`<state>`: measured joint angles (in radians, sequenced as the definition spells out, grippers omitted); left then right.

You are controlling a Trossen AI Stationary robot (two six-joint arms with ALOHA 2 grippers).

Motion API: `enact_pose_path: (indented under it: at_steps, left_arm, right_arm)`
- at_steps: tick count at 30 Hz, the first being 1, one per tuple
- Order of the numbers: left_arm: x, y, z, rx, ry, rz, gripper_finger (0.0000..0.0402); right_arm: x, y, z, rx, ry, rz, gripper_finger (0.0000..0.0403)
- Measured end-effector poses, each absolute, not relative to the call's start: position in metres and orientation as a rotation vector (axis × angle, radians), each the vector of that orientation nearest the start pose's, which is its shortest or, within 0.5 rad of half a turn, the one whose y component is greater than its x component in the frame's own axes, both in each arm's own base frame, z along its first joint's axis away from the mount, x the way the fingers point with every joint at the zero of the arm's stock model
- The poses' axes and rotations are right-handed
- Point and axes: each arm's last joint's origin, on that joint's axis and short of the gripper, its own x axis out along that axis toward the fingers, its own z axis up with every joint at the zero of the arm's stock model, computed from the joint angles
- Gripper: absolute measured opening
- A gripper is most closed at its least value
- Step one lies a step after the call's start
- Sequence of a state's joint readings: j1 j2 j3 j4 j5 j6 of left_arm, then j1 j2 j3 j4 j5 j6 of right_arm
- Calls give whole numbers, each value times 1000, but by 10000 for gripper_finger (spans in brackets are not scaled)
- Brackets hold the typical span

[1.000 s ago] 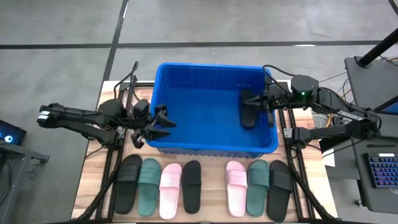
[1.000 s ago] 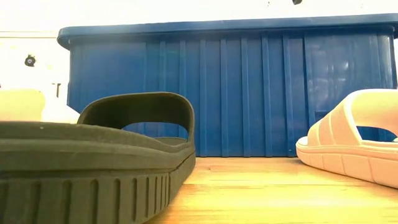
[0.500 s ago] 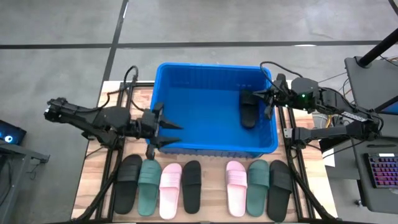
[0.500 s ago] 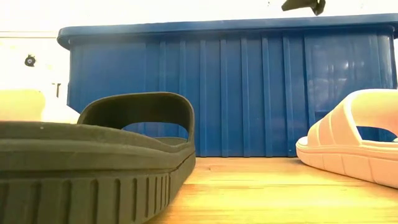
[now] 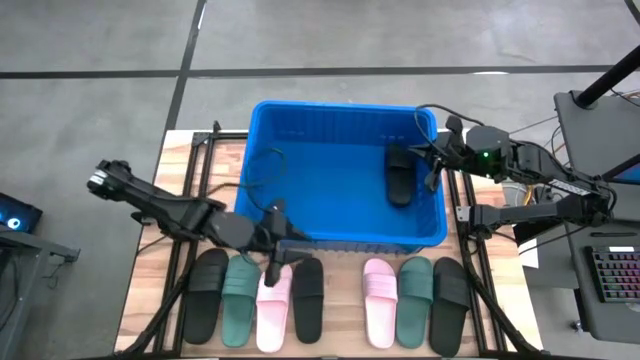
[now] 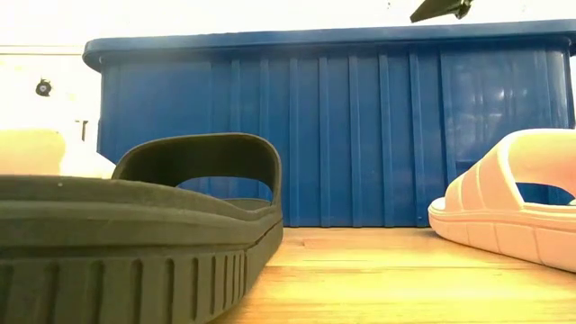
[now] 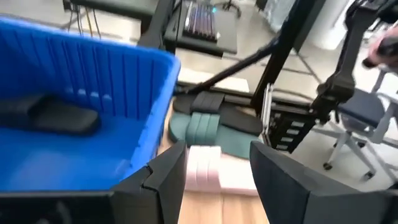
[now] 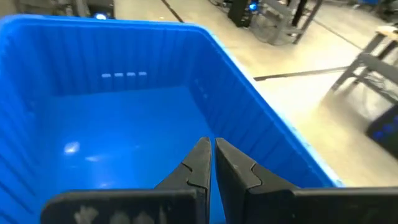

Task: Pick and place slides into bin
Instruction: Put the middle black slide into the blue bin

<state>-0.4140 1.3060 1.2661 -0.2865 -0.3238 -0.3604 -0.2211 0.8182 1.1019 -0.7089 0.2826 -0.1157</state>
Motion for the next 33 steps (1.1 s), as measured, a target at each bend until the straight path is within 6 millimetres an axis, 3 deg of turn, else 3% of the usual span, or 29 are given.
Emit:
enact_pose_path:
  at_steps: [7, 12, 18, 33]
  left_arm:
    - [280, -128, 365, -186, 422, -11, 161]
    - [280, -139, 354, -199, 572, -1, 161]
    - [287, -154, 341, -160, 630, -20, 161]
    - [316, -184, 278, -116, 854, -114, 161]
  right_arm:
    - [134, -41, 382, -164, 492, -570, 13]
    - [133, -41, 380, -166, 510, -573, 13]
    - [133, -41, 380, -167, 518, -572, 13]
    - [131, -41, 376, -136, 548, -577, 13]
